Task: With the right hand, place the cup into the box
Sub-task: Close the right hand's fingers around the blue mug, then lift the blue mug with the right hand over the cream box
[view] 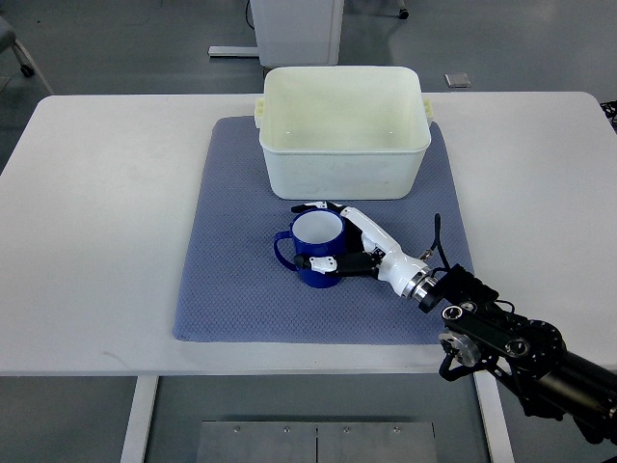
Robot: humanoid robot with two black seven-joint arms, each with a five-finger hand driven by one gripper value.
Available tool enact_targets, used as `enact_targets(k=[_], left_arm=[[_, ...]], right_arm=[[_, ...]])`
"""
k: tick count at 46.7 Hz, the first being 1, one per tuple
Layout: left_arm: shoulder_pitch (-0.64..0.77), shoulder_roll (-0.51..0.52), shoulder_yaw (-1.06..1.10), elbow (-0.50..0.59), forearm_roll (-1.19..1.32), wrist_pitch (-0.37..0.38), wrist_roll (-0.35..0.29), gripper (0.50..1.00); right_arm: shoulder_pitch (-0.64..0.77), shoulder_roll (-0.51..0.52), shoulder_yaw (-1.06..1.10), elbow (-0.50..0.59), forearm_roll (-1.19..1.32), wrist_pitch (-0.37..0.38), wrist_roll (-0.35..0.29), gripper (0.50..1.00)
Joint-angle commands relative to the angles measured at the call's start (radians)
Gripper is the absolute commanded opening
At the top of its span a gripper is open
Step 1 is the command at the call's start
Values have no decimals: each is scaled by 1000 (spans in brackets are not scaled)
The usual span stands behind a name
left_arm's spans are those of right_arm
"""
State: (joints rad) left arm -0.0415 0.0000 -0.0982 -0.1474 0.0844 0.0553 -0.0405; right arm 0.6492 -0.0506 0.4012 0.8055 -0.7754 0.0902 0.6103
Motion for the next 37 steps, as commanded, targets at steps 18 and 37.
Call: enact_targets(k=[18, 37], left_arm=[[0, 0, -1, 0, 0, 0, 1, 1000], [0, 0, 2, 0, 0, 0, -1, 1000]], right_arm=[[24, -170, 1, 188, 4, -1, 1, 500], [90, -367, 8, 334, 36, -6, -26, 500]])
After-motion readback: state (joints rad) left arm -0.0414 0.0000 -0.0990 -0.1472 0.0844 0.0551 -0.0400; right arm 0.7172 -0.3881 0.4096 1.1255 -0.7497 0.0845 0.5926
